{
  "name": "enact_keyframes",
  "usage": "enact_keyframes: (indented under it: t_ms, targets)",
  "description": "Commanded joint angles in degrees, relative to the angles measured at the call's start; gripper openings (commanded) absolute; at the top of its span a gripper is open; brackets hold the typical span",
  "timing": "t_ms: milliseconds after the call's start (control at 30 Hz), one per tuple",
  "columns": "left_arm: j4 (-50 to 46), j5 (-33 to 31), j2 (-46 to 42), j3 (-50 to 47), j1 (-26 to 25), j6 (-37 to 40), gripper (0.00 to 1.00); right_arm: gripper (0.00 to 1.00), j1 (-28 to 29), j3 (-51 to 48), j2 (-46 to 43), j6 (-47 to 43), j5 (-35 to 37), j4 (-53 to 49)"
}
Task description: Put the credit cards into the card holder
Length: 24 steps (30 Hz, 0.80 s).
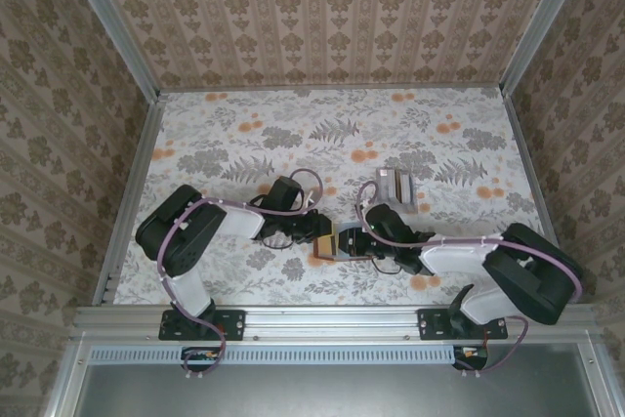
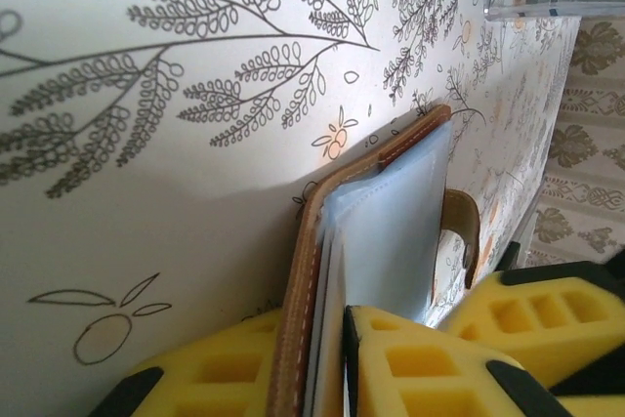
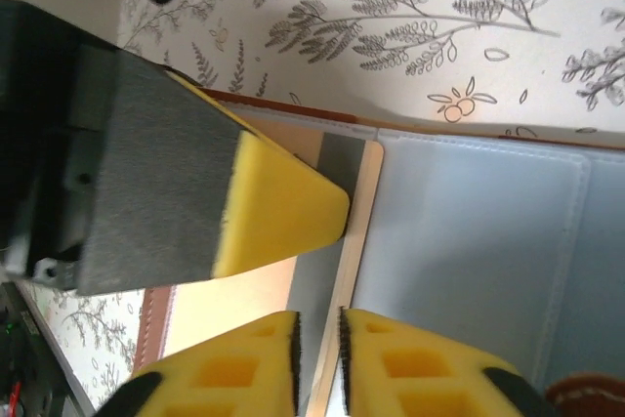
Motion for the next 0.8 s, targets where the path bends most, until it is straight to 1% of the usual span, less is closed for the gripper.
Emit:
enact_keyframes:
  t_ms: [0,67,100,167,267,433,533,667,733,767]
  targets:
    - [-3.73,-1.67,1.66,0.66,-0.02,2.36,0.20,0.28,0.35,1.87,-4.87,-2.89,3.47,-10.77]
    - [-3.75,-1.76,1.72,0.76,-0.03,2.61,0.20,0.31,0.37,1.40,-7.14,-2.88,4.55,-14.03]
    - [-3.76,-1.67,1.77,0.84,-0.01,2.79,0.22,0.33,0.37,1.18,-8.22,-2.47,5.10,-15.65]
    - [-3.94,-1.45,1.71,1.03,0.33,2.94,0.34,0.37,0.38,0.78,-9.67,-1.31,5.71,-18.53]
    - [-4.15,-1.65,0.17,0.46,0.82,2.71,0.48,0.41,0.42,0.64,-10.34,0.00,5.65,-21.21]
    - [-6.57,-1.36,-2.57,0.02,1.77,4.24,0.56,0.42,0.38,1.11,-9.51,0.16,6.95,-23.38]
    - [-7.65,-1.58,-5.05,-1.28,2.61,4.71,0.57,0.42,0.28,2.12,-7.84,0.15,6.95,-24.06]
    - [-10.37,-1.89,-8.01,-2.58,4.05,6.10,0.57,0.43,0.28,2.32,-4.47,0.00,6.24,-22.18]
    - [-10.59,-2.02,-9.35,-3.64,4.39,6.01,0.53,0.43,0.34,1.99,-3.64,-0.19,4.42,-19.75]
    - [-10.80,-2.13,-10.00,-4.02,4.41,6.28,0.47,0.41,0.32,1.64,-3.56,-0.19,3.48,-18.35]
